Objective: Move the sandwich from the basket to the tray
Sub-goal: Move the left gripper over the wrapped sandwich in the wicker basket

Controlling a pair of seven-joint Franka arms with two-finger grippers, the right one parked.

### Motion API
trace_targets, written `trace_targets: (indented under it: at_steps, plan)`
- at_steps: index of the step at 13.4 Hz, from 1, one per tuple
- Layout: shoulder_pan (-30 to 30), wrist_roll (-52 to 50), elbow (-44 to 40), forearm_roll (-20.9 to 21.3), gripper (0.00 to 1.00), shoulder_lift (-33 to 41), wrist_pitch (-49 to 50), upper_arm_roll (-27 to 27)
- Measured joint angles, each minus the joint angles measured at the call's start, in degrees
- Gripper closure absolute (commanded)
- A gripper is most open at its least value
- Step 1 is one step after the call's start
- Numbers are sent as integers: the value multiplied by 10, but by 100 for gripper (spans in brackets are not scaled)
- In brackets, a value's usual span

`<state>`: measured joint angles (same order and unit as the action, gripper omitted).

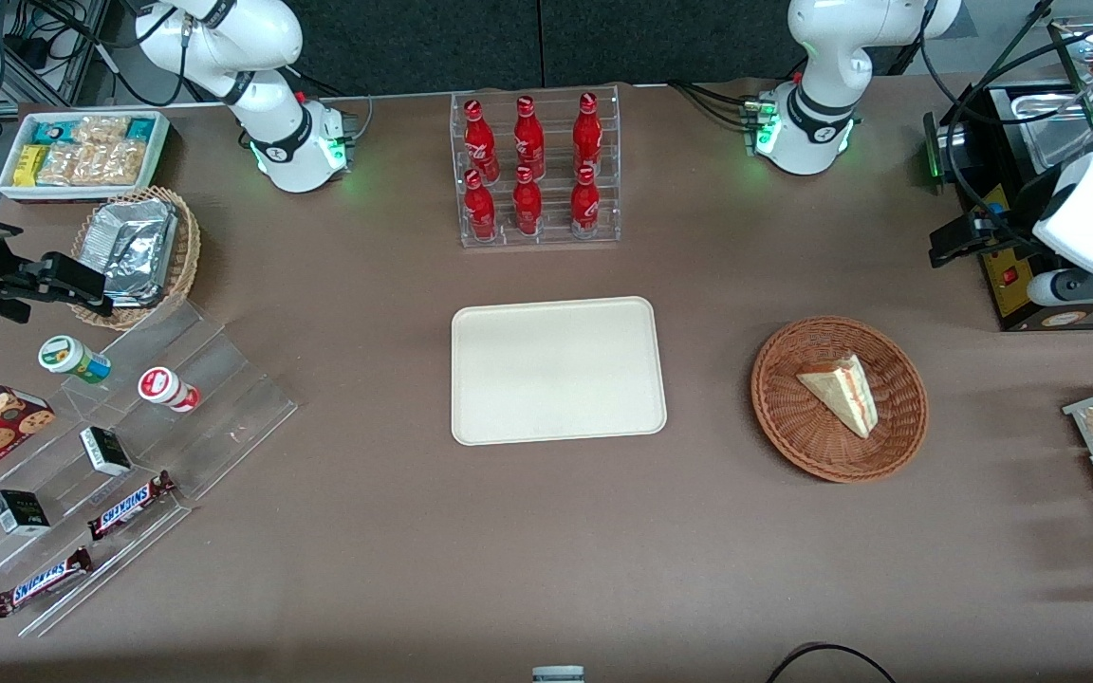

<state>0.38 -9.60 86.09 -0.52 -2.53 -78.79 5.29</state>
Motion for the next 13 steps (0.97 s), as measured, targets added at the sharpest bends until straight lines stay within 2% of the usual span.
trace_targets:
  at_steps: [5, 8, 13]
  plan:
    - [0, 1, 11, 12, 0, 0, -7, 0]
    - [0, -5, 84, 14, 0, 6, -78, 0]
    - [-1, -167, 191, 14, 0, 4, -212, -1]
